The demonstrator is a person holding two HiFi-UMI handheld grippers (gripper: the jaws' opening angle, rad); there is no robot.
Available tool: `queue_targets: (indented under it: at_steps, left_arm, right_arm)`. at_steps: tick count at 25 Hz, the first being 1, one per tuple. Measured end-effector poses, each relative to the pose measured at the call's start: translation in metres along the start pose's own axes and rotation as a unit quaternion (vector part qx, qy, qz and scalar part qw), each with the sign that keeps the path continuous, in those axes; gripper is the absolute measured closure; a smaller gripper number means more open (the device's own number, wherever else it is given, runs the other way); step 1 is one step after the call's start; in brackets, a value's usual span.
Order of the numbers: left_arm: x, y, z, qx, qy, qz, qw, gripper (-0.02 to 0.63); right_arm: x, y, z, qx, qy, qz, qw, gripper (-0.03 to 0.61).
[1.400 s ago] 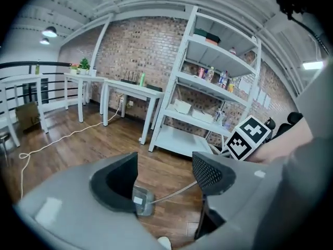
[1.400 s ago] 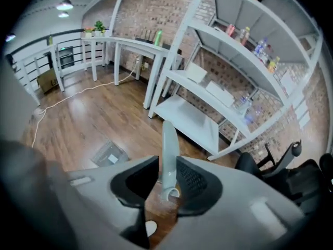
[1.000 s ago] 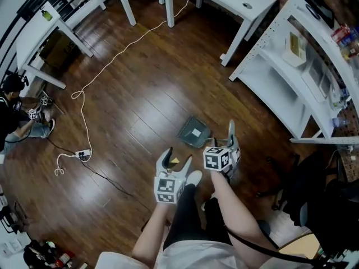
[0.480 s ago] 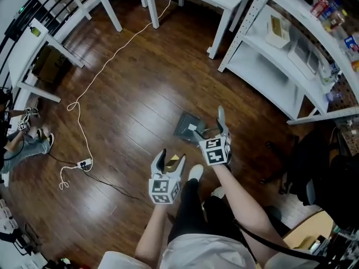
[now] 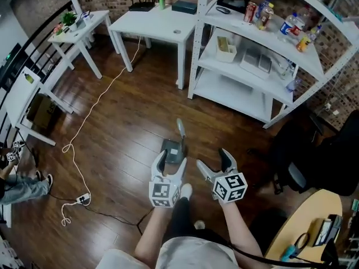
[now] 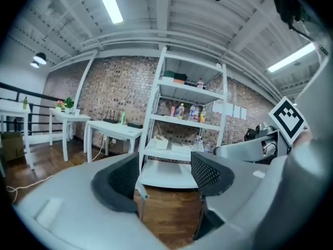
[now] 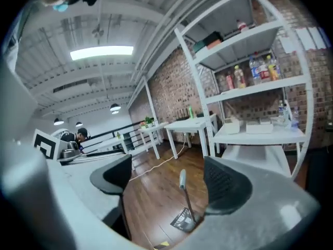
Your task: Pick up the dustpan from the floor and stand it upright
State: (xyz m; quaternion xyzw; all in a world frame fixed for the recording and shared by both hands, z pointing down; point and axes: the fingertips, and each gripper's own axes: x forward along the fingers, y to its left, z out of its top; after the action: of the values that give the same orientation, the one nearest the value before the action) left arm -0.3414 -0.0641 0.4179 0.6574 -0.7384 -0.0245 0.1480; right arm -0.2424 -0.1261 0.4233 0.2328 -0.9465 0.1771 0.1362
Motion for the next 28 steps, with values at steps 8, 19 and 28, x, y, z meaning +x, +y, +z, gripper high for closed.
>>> queue_targets:
  at_steps: [8,19,28]
  left_arm:
    - [-0.118,-0.164,0.025,0.048,-0.03,-0.04,0.9976,0.309]
    - [-0.215,-0.19,0.07,0.081,-0.056,-0.027,0.9948,0.328]
    - [-0.267,-0.136,0.102,0.122,-0.078,0.0,0.9895,0.328]
  right_arm:
    - [-0.206,0.014,0.016,-0.105,-0.11,-0.126,0.98,0.164]
    - [-0.29,0.083,0.049,-0.125,-0.146,-0.099,0.976,0.173]
    - [-0.267,0.142,0.068,-0.12,-0.157,-0.088,0.976,0.173]
